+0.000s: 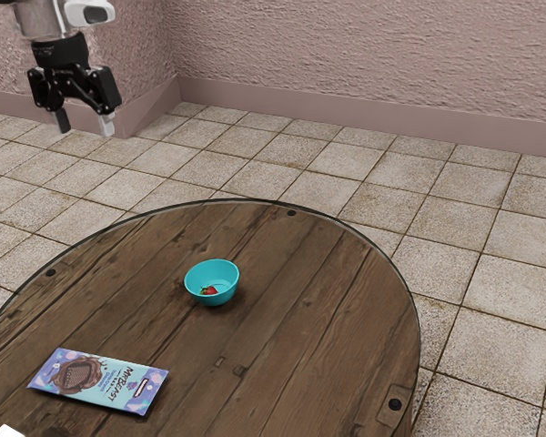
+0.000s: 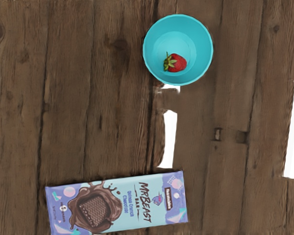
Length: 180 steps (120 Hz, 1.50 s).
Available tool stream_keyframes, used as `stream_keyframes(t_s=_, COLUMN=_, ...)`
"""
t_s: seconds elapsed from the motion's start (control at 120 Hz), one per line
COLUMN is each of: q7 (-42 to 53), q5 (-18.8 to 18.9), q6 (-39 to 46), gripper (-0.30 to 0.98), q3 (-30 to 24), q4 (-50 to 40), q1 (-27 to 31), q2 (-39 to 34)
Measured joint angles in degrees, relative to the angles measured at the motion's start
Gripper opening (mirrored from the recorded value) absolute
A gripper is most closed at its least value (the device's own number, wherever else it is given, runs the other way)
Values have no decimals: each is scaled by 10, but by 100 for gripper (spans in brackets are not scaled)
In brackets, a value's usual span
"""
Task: Take strawberry from the bowl
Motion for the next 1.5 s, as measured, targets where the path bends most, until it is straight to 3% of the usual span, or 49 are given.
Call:
stream_keyframes(t_s=0.1, q7=3, q5=0, q6=-4, gripper=69, q3=0, q4=7, q1=-14, q2=-2)
stream_keyframes(t_s=0.158, q7=5, q5=6, q6=-33, gripper=69, q3=-13, q4=140, q1=-9, q2=-2)
stream_keyframes(t_s=0.217, q7=6, q5=11, q6=-54, gripper=69, q3=-33, q4=196, q1=-6, q2=-1)
stream_keyframes(t_s=0.45, q7=11, q5=20, q6=-93, gripper=69, q3=-43, q4=217, q1=-80, q2=26)
stream_keyframes(t_s=0.517, q7=11, q5=33, q6=-68, gripper=69, q3=-44, q4=175, q1=-94, q2=10)
stream_keyframes(t_s=0.65, q7=-13, q5=51, q6=66, gripper=69, q3=-87, q4=-136, q1=-100, q2=-9)
stream_keyframes(t_s=0.733, q7=-42, q5=57, q6=169, gripper=69, q3=-95, q4=-216, q1=-126, q2=8)
stream_keyframes(t_s=0.8, q7=-71, q5=57, q6=234, gripper=69, q3=-94, q4=-223, q1=-143, q2=27)
stream_keyframes(t_s=0.9, q7=-145, q5=27, q6=288, gripper=68, q3=-94, q4=-225, q1=-159, q2=40)
stream_keyframes(t_s=0.992, q7=-215, q5=8, q6=307, gripper=52, q3=-89, q4=-214, q1=-162, q2=64)
stream_keyframes(t_s=1.133, q7=-294, q5=-8, q6=280, gripper=36, q3=-43, q4=-110, q1=-79, q2=170)
stream_keyframes(t_s=1.3, q7=-360, q5=-38, q6=272, gripper=28, q3=-33, q4=-130, q1=-55, q2=219)
stream_keyframes(t_s=1.5, q7=-414, q5=-47, q6=310, gripper=24, q3=-32, q4=-147, q1=-45, q2=240)
